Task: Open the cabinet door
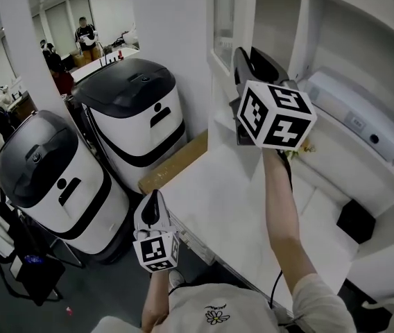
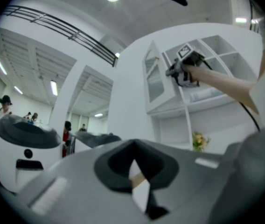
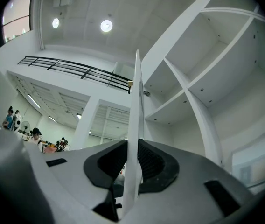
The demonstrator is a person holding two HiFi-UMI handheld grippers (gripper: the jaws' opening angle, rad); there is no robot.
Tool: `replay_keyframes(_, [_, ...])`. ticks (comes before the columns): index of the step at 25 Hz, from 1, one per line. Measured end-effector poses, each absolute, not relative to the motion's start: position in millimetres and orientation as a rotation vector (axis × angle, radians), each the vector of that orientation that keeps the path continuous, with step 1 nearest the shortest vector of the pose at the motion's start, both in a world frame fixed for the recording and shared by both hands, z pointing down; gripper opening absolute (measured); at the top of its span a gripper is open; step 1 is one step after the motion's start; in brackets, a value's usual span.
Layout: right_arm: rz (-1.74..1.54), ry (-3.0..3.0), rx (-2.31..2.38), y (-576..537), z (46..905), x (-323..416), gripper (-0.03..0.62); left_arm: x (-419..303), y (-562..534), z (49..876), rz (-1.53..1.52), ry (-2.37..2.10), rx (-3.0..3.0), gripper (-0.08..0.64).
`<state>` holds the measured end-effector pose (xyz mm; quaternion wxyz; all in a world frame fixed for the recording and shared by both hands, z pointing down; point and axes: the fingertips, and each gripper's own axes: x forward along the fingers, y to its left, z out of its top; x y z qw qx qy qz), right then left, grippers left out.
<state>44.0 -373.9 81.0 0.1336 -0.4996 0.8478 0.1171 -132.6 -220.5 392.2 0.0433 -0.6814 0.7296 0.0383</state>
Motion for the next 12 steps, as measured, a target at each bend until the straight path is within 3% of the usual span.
replay_keyframes(12, [0.394, 2.320, -1.613, -361.9, 82.1, 15.2, 0.067, -195.3, -262.4, 350.6, 0.211, 2.115, -2.086, 0.006])
